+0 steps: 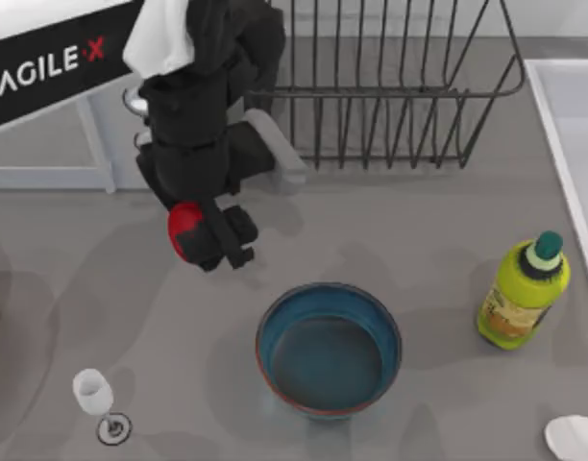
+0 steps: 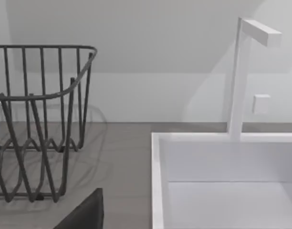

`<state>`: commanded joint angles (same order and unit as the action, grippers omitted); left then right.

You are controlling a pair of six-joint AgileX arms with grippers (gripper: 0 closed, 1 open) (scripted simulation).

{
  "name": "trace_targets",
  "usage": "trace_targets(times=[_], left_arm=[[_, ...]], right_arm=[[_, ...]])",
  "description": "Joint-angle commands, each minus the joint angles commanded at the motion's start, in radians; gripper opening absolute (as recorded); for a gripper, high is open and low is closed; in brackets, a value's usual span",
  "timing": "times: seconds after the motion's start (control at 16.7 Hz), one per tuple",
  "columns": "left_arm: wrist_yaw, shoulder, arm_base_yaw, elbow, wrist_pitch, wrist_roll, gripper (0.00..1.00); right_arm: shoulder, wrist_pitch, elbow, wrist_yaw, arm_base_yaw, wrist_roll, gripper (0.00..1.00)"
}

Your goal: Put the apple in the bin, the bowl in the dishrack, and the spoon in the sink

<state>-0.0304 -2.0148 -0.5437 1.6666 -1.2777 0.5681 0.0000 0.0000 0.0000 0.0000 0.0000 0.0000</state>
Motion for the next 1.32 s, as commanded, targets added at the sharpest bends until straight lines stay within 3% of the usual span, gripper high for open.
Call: trace_targets(times=[0.24, 0.54, 1.08, 1.32], left_arm=[[0.035, 0.06, 0.038, -0.056, 0.002, -0.147, 0.0], [0.099, 0.19, 0.149, -0.171, 0.006, -0.53, 0.0], [0.111, 0.405, 0.555, -0.319, 0.04, -1.338, 0.0], [0.079, 0.465, 0.73, -0.357, 0.041, -1.597, 0.0]], right_arm=[[0.0, 0.0, 0.0, 0.0, 0.0, 0.0, 1.0], [0.0, 0.0, 0.0, 0.0, 0.0, 0.0, 1.0], [0.0, 0.0, 0.0, 0.0, 0.0, 0.0, 1.0], [0.0, 0.0, 0.0, 0.0, 0.0, 0.0, 1.0]])
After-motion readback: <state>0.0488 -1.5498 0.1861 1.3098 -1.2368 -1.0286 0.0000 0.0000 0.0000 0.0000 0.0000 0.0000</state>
